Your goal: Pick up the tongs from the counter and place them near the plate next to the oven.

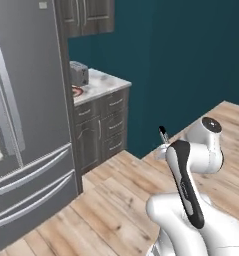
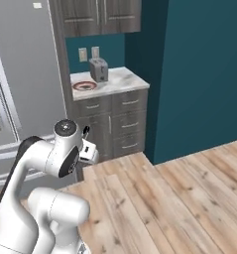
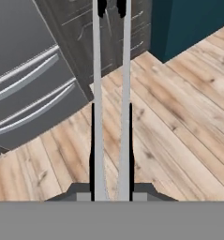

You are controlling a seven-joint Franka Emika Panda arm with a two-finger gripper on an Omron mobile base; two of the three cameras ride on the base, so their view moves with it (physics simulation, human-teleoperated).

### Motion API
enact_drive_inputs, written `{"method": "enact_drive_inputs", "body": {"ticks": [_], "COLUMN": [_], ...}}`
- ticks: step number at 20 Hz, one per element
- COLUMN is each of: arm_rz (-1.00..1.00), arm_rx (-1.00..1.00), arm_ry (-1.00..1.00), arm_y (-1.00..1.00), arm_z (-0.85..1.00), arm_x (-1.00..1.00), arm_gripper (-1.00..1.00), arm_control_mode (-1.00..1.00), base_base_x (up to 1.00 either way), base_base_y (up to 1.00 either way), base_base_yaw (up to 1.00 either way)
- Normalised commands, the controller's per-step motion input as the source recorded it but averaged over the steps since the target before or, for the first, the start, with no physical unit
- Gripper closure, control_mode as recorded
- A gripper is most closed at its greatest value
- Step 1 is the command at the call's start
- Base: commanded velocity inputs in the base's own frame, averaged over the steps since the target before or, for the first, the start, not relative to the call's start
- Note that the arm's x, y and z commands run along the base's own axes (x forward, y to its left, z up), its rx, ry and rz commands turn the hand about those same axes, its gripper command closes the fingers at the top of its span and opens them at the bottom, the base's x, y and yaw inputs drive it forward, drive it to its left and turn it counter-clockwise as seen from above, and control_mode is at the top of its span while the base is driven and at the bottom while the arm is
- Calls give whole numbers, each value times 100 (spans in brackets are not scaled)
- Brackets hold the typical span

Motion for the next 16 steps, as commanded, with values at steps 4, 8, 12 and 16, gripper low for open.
{"method": "enact_drive_inputs", "body": {"ticks": [4, 8, 12, 16], "arm_rz": [0, 0, 0, 0], "arm_rx": [0, 0, 0, 0], "arm_ry": [0, 0, 0, 0], "arm_y": [0, 0, 0, 0], "arm_z": [0, 0, 0, 0], "arm_x": [0, 0, 0, 0], "arm_gripper": [100, 100, 100, 100], "arm_control_mode": [100, 100, 100, 100], "base_base_x": [100, 100, 100, 100], "base_base_y": [-19, -21, -18, -4], "base_base_yaw": [0, 1, 6, 8]}}
